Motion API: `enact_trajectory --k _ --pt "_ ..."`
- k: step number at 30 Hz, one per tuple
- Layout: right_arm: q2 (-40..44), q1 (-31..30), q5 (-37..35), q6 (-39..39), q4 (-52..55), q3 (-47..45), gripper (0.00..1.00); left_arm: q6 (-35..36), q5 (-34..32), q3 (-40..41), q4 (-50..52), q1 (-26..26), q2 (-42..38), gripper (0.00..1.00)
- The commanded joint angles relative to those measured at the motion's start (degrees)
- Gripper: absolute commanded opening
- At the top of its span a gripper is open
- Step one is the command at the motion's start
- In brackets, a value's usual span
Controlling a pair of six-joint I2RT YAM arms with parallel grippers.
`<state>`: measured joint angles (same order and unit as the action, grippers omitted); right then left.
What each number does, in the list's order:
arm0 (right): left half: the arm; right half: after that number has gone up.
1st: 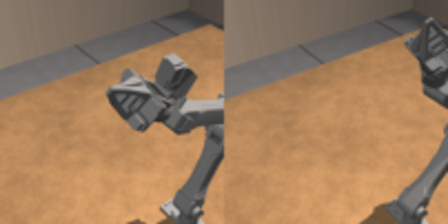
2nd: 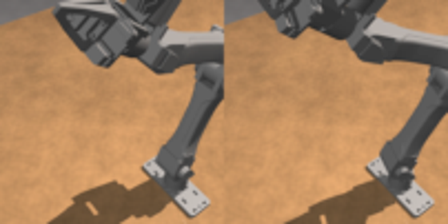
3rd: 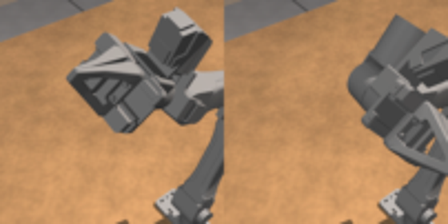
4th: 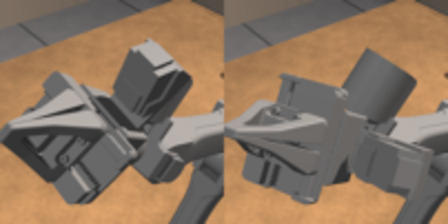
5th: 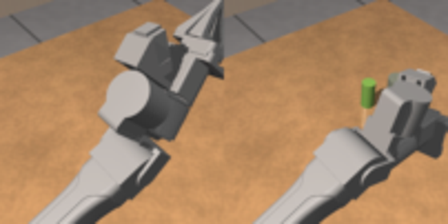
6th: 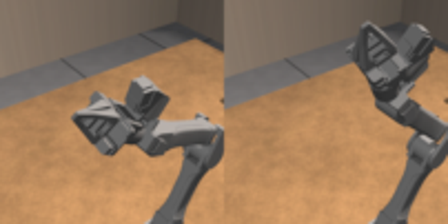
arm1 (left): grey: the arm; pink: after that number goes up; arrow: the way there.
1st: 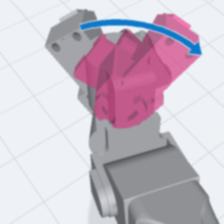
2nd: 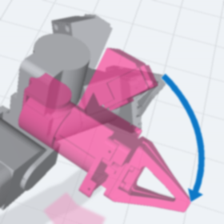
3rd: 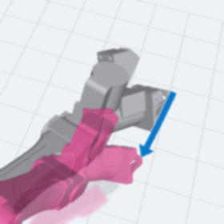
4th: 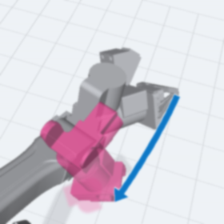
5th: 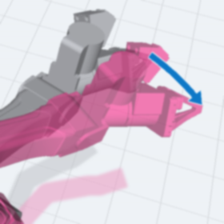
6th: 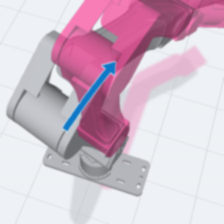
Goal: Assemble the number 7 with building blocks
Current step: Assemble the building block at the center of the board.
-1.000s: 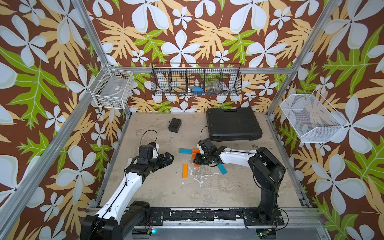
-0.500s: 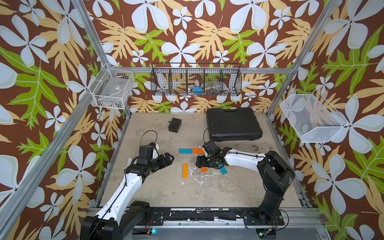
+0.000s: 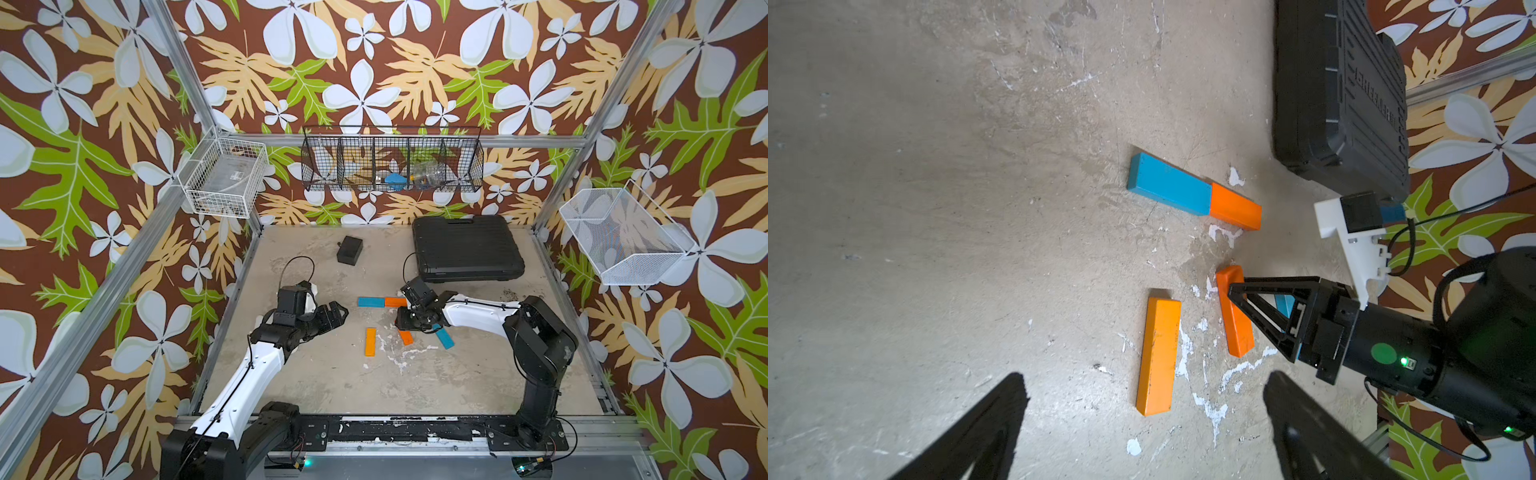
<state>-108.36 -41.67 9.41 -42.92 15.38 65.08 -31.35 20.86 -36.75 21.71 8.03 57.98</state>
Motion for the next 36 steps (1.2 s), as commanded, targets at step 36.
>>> enact_trajectory --k 36 --pt "-7.02 -1.48 1.23 -1.61 16.92 8.85 0.22 -0.12 0.14 -0.12 -0.73 -0.08 1.07 0.92"
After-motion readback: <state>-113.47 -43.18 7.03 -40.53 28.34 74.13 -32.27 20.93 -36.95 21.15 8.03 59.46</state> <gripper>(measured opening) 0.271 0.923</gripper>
